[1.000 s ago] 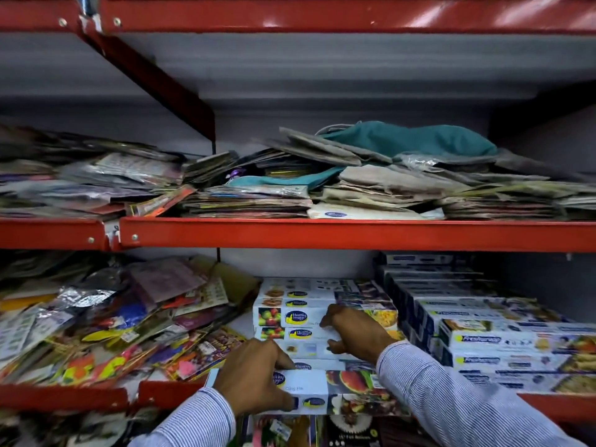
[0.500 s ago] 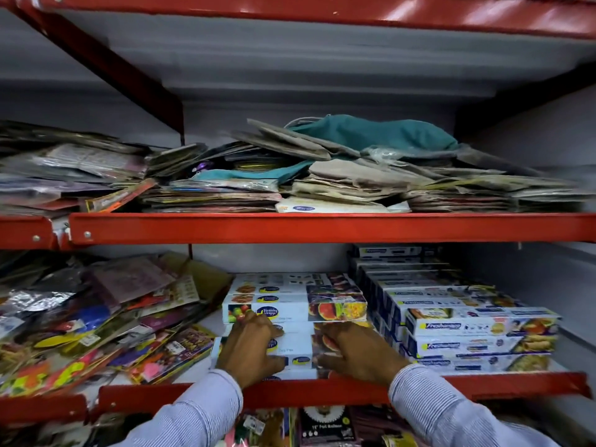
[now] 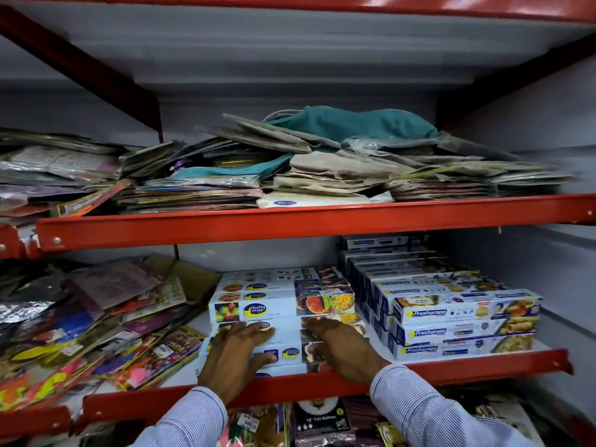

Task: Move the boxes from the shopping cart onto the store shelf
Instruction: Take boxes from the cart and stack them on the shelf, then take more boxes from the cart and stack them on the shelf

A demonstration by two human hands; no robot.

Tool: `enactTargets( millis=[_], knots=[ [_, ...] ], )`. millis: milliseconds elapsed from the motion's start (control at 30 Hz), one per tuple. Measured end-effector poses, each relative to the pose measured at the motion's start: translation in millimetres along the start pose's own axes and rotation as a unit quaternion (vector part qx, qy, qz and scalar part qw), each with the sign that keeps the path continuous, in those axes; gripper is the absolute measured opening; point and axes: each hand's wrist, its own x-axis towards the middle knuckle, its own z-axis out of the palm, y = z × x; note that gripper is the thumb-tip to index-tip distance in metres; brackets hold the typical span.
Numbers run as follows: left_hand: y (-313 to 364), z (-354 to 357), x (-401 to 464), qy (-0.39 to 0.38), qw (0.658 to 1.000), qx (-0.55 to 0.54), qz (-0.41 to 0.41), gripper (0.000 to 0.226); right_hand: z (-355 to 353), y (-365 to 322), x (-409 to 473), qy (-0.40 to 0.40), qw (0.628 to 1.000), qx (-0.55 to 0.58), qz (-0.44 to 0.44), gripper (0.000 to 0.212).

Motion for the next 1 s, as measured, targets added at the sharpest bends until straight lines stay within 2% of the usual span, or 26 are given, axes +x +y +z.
enactTargets(
  millis=[300, 400, 467, 533, 667, 733, 833, 1000],
  knots=[
    [9.1, -1.0, -2.1, 0.002, 1.0, -0.011, -0.013, 0.05, 2.5, -0.5, 3.2, -0.016, 1.0, 0.008, -0.001, 0.05],
    [13.5, 1.3, -6.1, -0.017, 0.999, 0.041, -0.023, 0.063, 0.6, -4.6, -0.1, -0.04, 0.999, -0.024, -0.001, 0.055],
    [13.2, 6.8, -14.0, 0.014, 0.997, 0.081, -0.014, 0.069, 1.8, -13.3, -8.6, -0.054, 0.995, -0.082, -0.005, 0.066],
    [16.2, 6.6, -30.0, 0.054, 0.995, 0.084, 0.005, 0.064, 5.2, -22.6, -22.2, -0.02, 0.993, -0.114, -0.008, 0.073],
    [32.9, -0.4, -79.7, 0.098, 0.989, 0.103, 0.05, 0.069, 17.2, -42.4, -64.3, 0.063, 0.992, -0.111, -0.015, 0.074],
    [37.4, 5.1, -113.6, 0.09, 0.989, 0.102, 0.051, 0.073, 29.0, -51.5, -92.0, 0.093, 0.991, -0.098, -0.008, 0.072],
    [34.6, 30.1, -169.8, 0.041, 0.994, 0.09, 0.04, 0.073, 61.4, -57.7, -136.3, 0.094, 0.991, -0.09, 0.006, 0.07],
    [22.0, 90.9, -270.1, -0.082, 0.995, 0.063, -0.017, 0.071, 140.7, -56.2, -212.2, 0.035, 0.998, -0.037, 0.021, 0.063]
  ],
)
